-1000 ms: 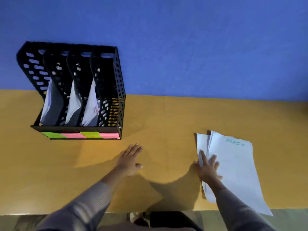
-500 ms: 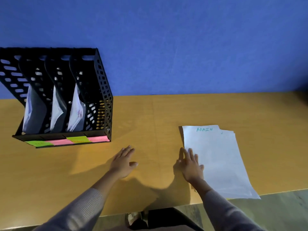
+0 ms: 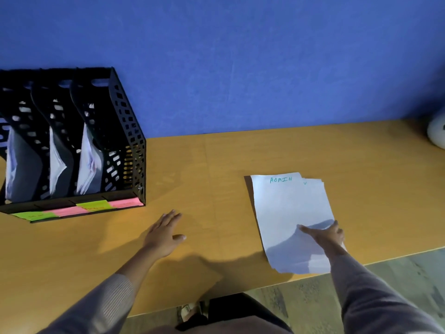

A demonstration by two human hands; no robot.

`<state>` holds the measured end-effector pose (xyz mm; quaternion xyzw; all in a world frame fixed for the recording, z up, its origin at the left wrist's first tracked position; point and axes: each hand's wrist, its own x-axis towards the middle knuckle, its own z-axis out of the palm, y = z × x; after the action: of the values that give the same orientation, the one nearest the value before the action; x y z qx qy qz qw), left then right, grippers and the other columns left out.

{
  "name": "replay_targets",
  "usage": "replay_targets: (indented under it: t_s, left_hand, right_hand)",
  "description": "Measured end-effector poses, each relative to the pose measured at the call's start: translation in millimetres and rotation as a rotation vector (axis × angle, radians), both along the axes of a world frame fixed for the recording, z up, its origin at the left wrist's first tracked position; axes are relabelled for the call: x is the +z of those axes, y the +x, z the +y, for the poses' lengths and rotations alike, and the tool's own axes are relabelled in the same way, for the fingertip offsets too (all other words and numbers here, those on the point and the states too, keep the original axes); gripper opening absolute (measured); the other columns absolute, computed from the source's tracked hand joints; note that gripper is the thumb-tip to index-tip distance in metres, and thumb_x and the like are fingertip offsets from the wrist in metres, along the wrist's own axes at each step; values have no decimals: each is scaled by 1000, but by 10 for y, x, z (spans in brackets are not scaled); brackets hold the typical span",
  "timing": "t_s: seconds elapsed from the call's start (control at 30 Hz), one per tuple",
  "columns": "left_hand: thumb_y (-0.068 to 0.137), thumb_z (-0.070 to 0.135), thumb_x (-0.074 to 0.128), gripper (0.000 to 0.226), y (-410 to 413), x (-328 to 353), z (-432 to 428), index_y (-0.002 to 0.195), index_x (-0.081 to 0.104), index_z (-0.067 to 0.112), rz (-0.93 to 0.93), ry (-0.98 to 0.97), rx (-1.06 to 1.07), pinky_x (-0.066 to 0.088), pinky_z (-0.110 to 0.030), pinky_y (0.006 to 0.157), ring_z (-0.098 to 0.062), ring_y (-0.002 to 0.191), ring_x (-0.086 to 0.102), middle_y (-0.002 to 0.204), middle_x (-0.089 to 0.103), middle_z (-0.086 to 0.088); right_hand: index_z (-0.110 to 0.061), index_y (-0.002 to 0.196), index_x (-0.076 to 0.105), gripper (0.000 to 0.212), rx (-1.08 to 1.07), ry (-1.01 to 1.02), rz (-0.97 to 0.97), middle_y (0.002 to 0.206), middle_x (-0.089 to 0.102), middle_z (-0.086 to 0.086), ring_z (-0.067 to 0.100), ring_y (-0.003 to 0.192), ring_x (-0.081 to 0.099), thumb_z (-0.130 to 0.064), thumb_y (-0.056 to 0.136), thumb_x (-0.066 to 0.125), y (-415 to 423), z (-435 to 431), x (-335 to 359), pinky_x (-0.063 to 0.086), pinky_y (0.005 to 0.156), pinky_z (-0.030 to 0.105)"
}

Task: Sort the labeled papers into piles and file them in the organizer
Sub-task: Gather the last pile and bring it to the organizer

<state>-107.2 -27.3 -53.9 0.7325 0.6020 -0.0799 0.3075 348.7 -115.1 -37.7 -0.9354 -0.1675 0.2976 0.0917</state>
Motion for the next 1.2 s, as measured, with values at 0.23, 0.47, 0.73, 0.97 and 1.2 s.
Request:
replay_targets:
  t_s: [0.23, 0.47, 0.73, 0.97, 1.2]
  left_hand:
    - [94, 49, 49, 70, -20, -18, -1, 152, 14, 33, -24, -3, 7, 17, -37, 118, -14, 150, 1, 162, 0, 13]
    - [96, 48, 45, 61, -16, 10, -55, 150, 25, 29, -128, 53, 89, 18, -38, 118, -17, 147, 13, 160, 16, 8]
    - [95, 46, 50, 60, -203, 36, -175, 149, 31, 27, -191, 70, 149, 23, -35, 117, -16, 145, 18, 157, 24, 6]
    - [94, 46, 52, 62, -166, 27, -252, 149, 30, 28, -222, 13, 108, 24, -38, 117, -16, 145, 17, 157, 24, 7]
    - [91, 46, 56, 62, -45, 89, -231, 147, 32, 30, -306, 21, 192, 32, -38, 111, -15, 143, 22, 153, 29, 9]
  right_hand:
    - [-14, 155, 5, 132, 114, -7, -25, 162, 5, 5, 25, 150, 6, -60, 59, 83, -305, -2, -85, 22, 116, 54]
    - [-21, 155, -5, 132, 567, -6, -1, 163, -4, 3, 25, 150, 7, -72, 62, 73, -808, 178, -83, 23, 113, 53]
    - [-13, 151, 15, 128, 106, 2, -94, 157, 15, 5, 25, 146, 19, -63, 54, 83, -532, 276, -28, 22, 113, 48]
    - [-4, 146, 18, 133, 36, -77, -56, 146, 25, 15, 31, 141, 22, -55, 47, 91, -282, 289, -72, 26, 115, 51]
    - [-13, 143, 23, 118, 286, -17, -2, 142, 28, 10, 32, 137, 25, -49, 52, 90, -717, 454, -90, 32, 107, 50]
